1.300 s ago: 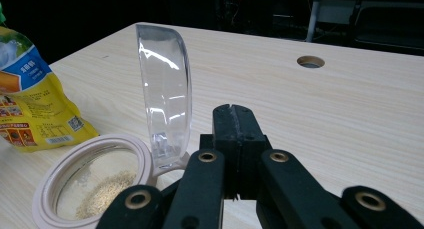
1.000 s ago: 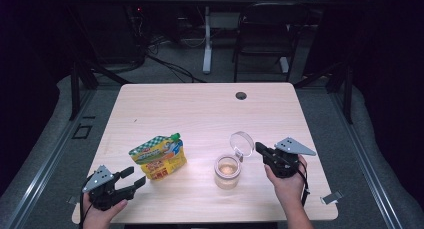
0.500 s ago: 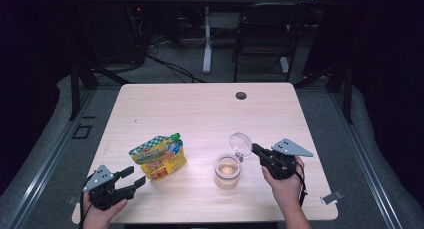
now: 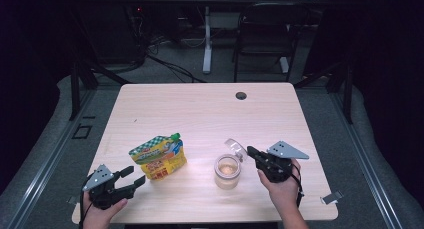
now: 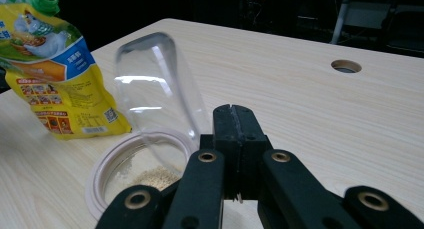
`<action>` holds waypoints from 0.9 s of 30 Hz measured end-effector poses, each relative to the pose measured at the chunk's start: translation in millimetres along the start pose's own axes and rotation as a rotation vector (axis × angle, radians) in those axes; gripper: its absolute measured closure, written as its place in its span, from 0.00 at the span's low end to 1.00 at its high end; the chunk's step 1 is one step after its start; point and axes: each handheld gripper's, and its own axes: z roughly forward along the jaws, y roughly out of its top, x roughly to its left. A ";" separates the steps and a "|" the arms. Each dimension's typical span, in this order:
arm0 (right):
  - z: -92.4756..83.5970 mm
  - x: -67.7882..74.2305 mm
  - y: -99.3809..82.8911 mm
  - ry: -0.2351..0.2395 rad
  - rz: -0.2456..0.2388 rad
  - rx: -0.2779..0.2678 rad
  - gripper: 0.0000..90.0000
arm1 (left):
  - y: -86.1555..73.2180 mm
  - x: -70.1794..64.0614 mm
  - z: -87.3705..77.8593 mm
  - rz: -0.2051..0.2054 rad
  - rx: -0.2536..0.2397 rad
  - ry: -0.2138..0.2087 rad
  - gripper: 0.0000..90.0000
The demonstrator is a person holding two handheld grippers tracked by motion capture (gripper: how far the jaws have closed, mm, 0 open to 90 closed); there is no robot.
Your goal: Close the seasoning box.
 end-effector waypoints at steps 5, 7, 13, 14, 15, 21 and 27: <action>1.2 3.3 -1.2 0.009 -0.011 0.004 1.00 | 0.1 0.8 -0.3 -0.004 -0.001 0.000 0.42; 1.8 4.1 -1.7 0.015 -0.009 0.002 0.99 | 0.0 1.6 -1.1 -0.008 -0.006 0.005 0.42; 0.7 4.3 -2.1 0.013 -0.012 0.001 0.97 | 0.1 3.5 -2.8 -0.013 -0.008 0.011 0.42; 0.0 4.1 -2.1 0.011 -0.012 0.003 0.97 | 0.2 4.2 -3.1 -0.013 -0.007 0.012 0.42; -0.9 3.6 -2.2 0.013 -0.008 0.001 0.96 | 0.2 5.0 -3.2 -0.012 -0.010 0.014 0.42; -5.2 -3.8 -4.4 -0.005 0.011 -0.003 0.93 | 1.2 8.8 -3.7 -0.023 -0.020 0.023 0.42; -8.1 -12.0 -8.9 -0.037 0.028 -0.007 0.86 | 2.4 13.4 -4.2 -0.024 -0.022 0.044 0.42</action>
